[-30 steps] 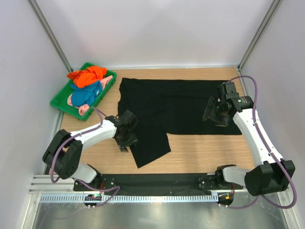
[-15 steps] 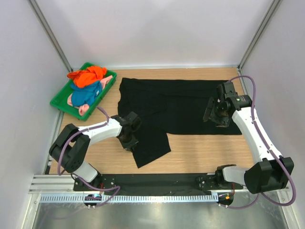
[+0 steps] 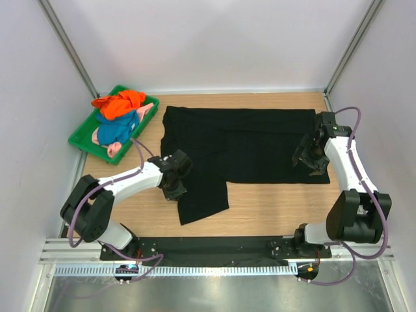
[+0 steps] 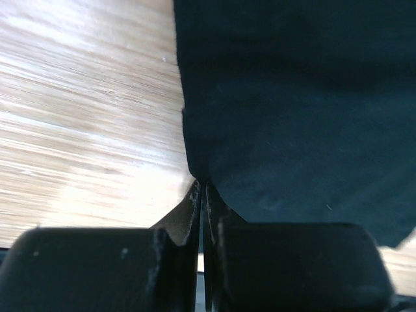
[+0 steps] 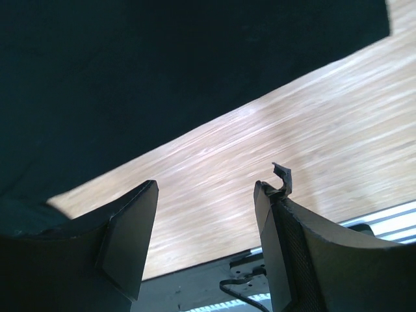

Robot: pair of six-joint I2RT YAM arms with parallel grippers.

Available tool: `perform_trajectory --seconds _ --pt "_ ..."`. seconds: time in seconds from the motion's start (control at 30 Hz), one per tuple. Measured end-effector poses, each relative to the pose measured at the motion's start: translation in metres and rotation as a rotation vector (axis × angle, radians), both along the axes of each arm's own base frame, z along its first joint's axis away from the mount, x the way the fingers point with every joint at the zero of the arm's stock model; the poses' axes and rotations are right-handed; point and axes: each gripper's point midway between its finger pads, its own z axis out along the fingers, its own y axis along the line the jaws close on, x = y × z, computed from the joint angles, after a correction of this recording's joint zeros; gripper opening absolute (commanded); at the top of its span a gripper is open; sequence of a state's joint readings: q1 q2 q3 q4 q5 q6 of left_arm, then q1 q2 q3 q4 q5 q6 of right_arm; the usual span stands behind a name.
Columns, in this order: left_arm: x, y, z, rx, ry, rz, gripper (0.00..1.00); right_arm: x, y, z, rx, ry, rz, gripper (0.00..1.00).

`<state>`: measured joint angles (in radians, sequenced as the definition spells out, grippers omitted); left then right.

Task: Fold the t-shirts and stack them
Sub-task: Fold the tshirt

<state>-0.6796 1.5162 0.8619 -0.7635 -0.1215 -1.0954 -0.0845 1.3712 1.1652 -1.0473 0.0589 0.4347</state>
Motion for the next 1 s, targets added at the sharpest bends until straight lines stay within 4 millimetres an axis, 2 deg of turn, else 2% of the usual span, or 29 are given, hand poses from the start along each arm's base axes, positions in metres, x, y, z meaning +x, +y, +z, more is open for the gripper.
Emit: perform_trajectory --seconds 0.13,0.27,0.33,0.5,0.63,0.83,1.0 --pt "0.012 -0.004 0.026 -0.038 -0.093 -0.056 0.0 -0.007 -0.027 -0.023 -0.017 0.071 -0.09 0.68" --pt "0.033 -0.02 0.061 -0.109 -0.207 -0.124 0.0 -0.02 -0.047 -0.045 0.0 0.123 -0.18 0.66" --pt "0.04 -0.028 0.071 -0.14 -0.244 -0.151 0.0 -0.028 -0.056 -0.053 0.023 0.139 -0.23 0.65" --pt "0.043 -0.04 0.077 -0.193 -0.259 -0.199 0.0 -0.039 -0.085 -0.066 0.065 0.131 -0.378 0.63" --pt "0.045 -0.044 0.08 -0.214 -0.286 -0.223 0.0 -0.039 -0.104 -0.073 0.069 0.121 -0.45 0.61" --pt "0.045 -0.043 0.091 -0.236 -0.337 -0.253 0.0 -0.028 -0.115 -0.091 0.078 0.116 -0.471 0.55" --pt "0.042 -0.04 0.107 -0.258 -0.396 -0.28 0.0 -0.018 -0.121 -0.093 0.072 0.076 -0.475 0.54"
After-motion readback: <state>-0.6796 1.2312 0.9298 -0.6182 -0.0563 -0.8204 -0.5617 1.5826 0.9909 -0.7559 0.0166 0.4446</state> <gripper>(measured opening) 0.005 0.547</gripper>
